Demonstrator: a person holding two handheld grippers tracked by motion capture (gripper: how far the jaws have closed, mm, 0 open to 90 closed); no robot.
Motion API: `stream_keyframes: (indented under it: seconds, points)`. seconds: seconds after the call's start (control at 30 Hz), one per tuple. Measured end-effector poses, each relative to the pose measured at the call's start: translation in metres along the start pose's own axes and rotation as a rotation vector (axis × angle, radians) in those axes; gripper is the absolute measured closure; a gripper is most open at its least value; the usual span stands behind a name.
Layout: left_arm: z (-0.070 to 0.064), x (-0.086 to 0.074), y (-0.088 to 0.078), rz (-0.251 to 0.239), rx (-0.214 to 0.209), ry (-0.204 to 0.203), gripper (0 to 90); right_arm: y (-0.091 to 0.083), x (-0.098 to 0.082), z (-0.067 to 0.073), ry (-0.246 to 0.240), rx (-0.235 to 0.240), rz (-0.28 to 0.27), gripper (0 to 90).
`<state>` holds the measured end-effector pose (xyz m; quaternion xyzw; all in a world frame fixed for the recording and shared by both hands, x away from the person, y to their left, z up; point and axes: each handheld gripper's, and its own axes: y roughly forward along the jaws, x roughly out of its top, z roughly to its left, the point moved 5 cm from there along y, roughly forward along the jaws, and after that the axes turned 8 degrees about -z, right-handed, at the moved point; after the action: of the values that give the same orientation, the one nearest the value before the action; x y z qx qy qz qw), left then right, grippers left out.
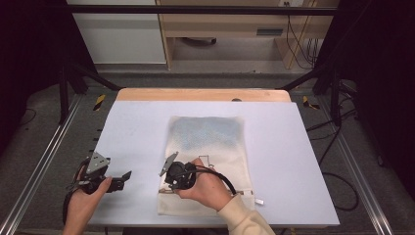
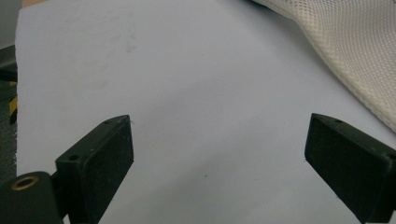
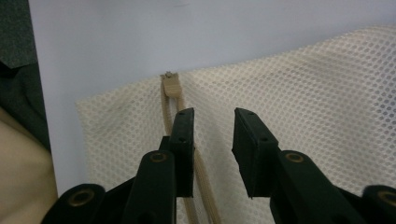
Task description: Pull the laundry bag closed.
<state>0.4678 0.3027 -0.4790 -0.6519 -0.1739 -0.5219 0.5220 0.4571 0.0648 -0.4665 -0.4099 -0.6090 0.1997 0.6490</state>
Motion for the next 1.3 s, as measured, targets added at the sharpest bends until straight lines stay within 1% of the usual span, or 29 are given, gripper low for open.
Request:
stream_keyframes:
  seconds: [0.13,0.17,0.27,0.3,0.33,0.37,0.4,0.43,0.47,0.53,0.57,0.63,0.7,0.77,0.8,0.83,0.87,0.9,0.93,0.97,1.0,1.03,1.07,1.1,1.13,1.17,1.2,1.23,1.3]
  points:
    - [0.001,0.003,-0.004,-0.011,0.018,-0.008,8.1,0.003,0.001,0.004,-0.006,0.016,-0.004,72.9]
    - [0.001,0.004,-0.004,-0.016,0.015,-0.011,8.2,0.006,0.001,0.007,-0.006,0.030,-0.001,72.5]
    - [-0.001,0.002,-0.003,-0.004,0.001,-0.017,8.2,0.008,0.002,0.009,-0.004,0.036,-0.013,72.0]
    - [-0.001,0.002,-0.003,-0.004,0.000,-0.018,8.2,0.010,0.004,0.011,0.002,0.053,-0.030,71.3]
    - [-0.002,0.002,-0.003,-0.005,-0.002,-0.019,8.2,0.010,0.004,0.011,0.002,0.053,-0.030,71.3]
    - [-0.003,0.003,-0.004,-0.010,-0.010,-0.023,8.2,0.013,0.008,0.014,0.018,0.072,-0.051,70.3]
    - [-0.003,0.003,-0.004,-0.010,-0.010,-0.023,8.4,0.015,0.009,0.015,0.009,0.078,-0.053,69.8]
    - [-0.005,0.002,-0.004,0.007,-0.027,-0.024,9.3,0.017,0.010,0.015,0.008,0.071,-0.052,69.7]
    - [-0.006,0.002,-0.004,0.008,-0.038,-0.037,10.9,0.019,0.010,0.016,0.008,0.076,-0.047,69.4]
    - [-0.007,0.002,-0.005,0.005,-0.042,-0.043,11.4,0.021,0.011,0.016,0.009,0.074,-0.045,69.4]
    - [-0.008,0.003,-0.005,-0.004,-0.039,-0.047,11.3,0.026,0.011,0.017,0.010,0.078,-0.028,69.6]
    - [-0.011,0.005,-0.004,-0.012,-0.047,-0.046,11.0,0.030,0.009,0.017,0.010,0.073,-0.009,70.5]
    - [-0.012,0.004,-0.005,-0.008,-0.052,-0.038,10.7,0.032,0.009,0.017,0.007,0.074,-0.008,71.4]
    - [-0.016,0.005,-0.006,-0.015,-0.059,-0.033,10.3,0.034,0.008,0.017,0.016,0.074,0.000,75.9]
    - [-0.020,0.006,-0.007,-0.020,-0.080,-0.042,10.3,0.034,0.007,0.016,0.013,0.081,0.006,79.8]
    - [-0.022,0.007,-0.008,-0.020,-0.092,-0.047,10.4,0.034,0.008,0.016,0.016,0.085,-0.003,81.2]
    - [-0.022,0.007,-0.008,-0.020,-0.092,-0.047,10.4,0.033,0.008,0.016,0.013,0.089,-0.002,81.4]
    - [-0.025,0.008,-0.009,-0.026,-0.102,-0.059,10.4,0.033,0.008,0.016,0.013,0.089,-0.002,81.4]
    - [-0.029,0.009,-0.011,-0.032,-0.123,-0.071,10.4,0.031,0.010,0.016,0.014,0.093,-0.014,81.5]
    - [-0.029,0.009,-0.011,-0.032,-0.123,-0.071,10.5,0.028,0.011,0.015,0.003,0.092,-0.026,81.6]
    - [-0.031,0.010,-0.013,-0.022,-0.134,-0.067,10.5,0.028,0.011,0.015,0.003,0.092,-0.026,81.6]
    - [-0.036,0.010,-0.016,-0.002,-0.163,-0.068,12.0,0.021,0.014,0.015,-0.001,0.086,-0.046,81.7]
    - [-0.036,0.010,-0.016,-0.002,-0.163,-0.068,12.1,0.018,0.015,0.015,-0.001,0.085,-0.047,81.7]
    - [-0.042,0.011,-0.020,-0.008,-0.188,-0.071,12.1,0.015,0.016,0.015,0.004,0.083,-0.059,81.7]
    - [-0.045,0.011,-0.021,-0.003,-0.197,-0.061,12.1,0.013,0.017,0.015,0.003,0.082,-0.063,81.7]
    - [-0.045,0.011,-0.021,-0.003,-0.197,-0.061,12.0,0.013,0.017,0.015,0.003,0.082,-0.063,81.7]
    - [-0.048,0.010,-0.022,0.007,-0.213,-0.052,12.0,0.010,0.017,0.014,0.011,0.085,-0.069,81.7]
    - [-0.057,0.008,-0.022,0.020,-0.250,-0.044,11.7,0.006,0.018,0.014,0.013,0.086,-0.079,81.7]
    - [-0.064,0.007,-0.022,0.031,-0.273,-0.038,11.7,0.003,0.018,0.013,0.009,0.093,-0.080,81.7]
